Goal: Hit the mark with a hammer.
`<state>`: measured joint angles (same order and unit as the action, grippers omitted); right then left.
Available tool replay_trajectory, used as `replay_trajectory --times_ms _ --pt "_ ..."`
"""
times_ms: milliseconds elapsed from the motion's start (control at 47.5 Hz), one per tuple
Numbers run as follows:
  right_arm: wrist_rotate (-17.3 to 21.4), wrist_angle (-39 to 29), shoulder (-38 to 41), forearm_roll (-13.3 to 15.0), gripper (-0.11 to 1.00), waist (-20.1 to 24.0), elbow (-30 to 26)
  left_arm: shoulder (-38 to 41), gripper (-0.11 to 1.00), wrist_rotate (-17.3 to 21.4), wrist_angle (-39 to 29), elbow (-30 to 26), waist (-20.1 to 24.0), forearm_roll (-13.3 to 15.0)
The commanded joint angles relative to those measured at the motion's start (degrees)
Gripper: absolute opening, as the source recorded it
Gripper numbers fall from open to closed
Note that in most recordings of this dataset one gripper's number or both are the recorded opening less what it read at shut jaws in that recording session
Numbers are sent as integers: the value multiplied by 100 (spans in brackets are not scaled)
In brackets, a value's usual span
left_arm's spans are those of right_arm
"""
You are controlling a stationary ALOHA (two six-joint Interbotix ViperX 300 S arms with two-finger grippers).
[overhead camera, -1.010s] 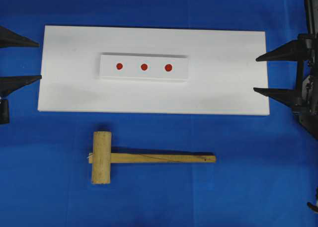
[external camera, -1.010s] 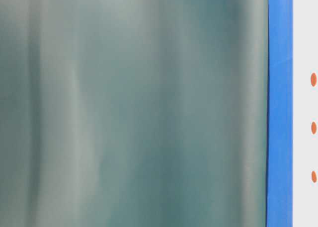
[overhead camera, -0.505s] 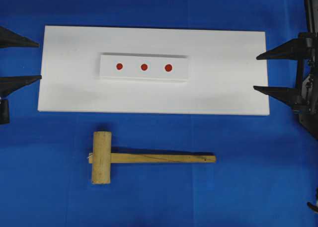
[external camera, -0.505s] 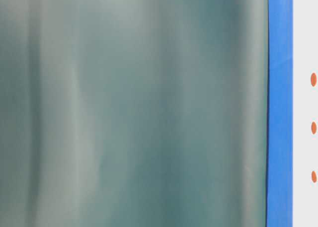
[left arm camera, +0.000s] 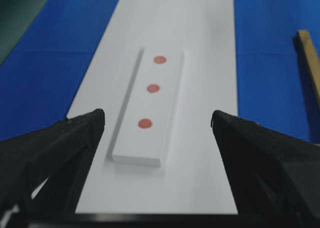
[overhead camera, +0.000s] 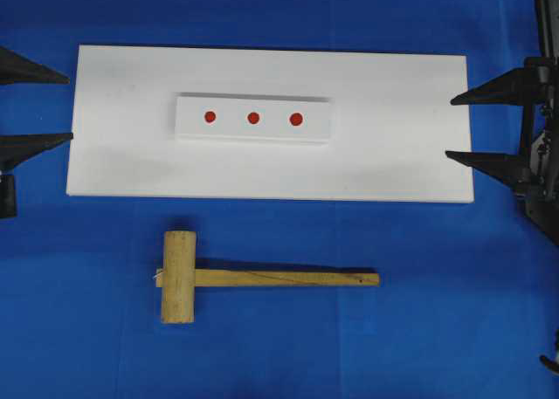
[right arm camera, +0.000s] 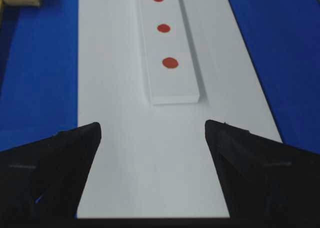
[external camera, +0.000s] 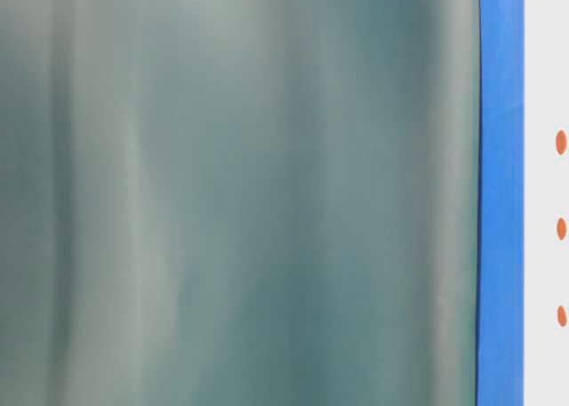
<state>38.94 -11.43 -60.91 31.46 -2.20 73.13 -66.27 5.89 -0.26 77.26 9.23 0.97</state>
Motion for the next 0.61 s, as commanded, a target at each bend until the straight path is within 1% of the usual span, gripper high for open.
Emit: replay_trajectory --times_ms 0,231,400,589 --pt "9 44 44 -9 81 -18 -62 44 86 0 26 -62 0 -9" --pt "9 35 35 -9 81 -26 -70 35 86 -9 18 -62 -9 -9" --pt "9 26 35 -9 81 -35 -70 35 82 -9 -9 -62 0 -9" --pt "9 26 35 -18 81 -53 -70 35 82 -9 -9 -62 -9 -9"
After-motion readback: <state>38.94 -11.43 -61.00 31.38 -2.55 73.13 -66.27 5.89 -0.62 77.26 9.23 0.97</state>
